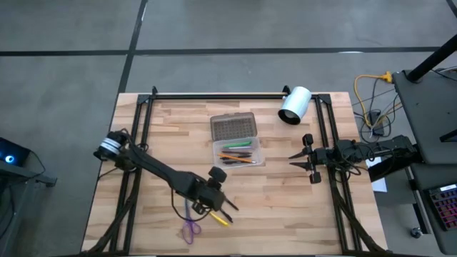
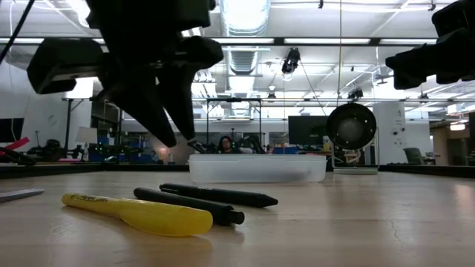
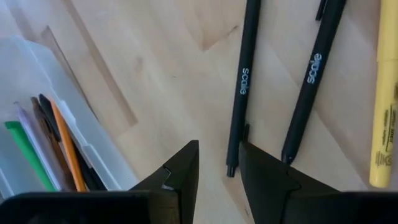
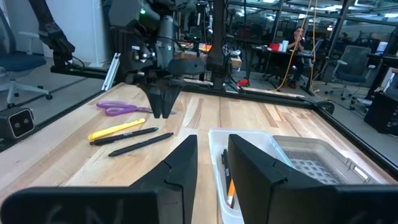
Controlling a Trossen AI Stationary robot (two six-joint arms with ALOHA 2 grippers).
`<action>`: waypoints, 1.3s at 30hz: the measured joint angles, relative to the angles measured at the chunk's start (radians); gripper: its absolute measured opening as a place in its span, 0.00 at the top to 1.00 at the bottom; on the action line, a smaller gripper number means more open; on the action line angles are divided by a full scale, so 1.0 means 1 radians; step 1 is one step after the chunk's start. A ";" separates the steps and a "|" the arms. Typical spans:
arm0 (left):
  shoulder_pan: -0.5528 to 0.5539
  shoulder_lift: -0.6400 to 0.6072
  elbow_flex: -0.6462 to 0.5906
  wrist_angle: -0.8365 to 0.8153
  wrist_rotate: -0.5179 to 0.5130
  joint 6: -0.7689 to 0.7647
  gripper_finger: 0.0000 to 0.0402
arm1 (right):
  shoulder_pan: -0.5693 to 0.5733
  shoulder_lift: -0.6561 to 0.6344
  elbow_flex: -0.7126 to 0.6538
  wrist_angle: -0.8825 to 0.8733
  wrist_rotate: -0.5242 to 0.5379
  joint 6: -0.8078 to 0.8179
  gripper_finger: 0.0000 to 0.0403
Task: Pick & place school supplies into a supply box
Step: Put the black pen into the transparent supply box
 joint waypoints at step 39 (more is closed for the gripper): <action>0.023 0.154 0.165 -0.106 0.048 -0.032 0.75 | 0.000 0.000 0.000 0.000 0.000 0.000 0.82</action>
